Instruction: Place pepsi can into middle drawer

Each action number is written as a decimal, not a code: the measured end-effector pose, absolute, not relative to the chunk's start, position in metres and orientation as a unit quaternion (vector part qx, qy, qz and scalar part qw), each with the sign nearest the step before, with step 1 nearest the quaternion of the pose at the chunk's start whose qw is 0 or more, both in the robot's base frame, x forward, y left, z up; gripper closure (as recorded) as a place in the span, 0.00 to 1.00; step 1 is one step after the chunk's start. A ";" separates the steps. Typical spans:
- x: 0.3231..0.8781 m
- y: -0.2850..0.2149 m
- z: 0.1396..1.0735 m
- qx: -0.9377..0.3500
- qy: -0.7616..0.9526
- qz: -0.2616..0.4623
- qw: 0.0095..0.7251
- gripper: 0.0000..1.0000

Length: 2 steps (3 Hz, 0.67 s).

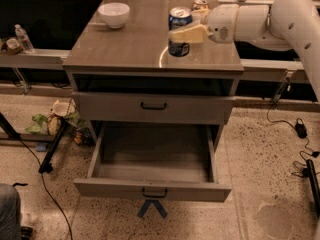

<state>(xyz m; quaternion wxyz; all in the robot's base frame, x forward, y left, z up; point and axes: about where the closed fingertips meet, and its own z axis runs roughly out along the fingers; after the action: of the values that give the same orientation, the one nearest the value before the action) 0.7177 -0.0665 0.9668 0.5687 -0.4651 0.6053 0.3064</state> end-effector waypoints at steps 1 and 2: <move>0.657 -0.072 0.956 -0.485 0.589 0.353 0.541 1.00; 0.643 -0.077 0.948 -0.487 0.591 0.365 0.530 1.00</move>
Offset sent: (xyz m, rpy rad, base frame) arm -0.0549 -0.0053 -0.0093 0.0153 0.0386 0.0985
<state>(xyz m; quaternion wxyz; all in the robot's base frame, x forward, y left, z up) 0.6434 -0.0774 0.9475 0.5301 -0.4868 0.5908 0.3646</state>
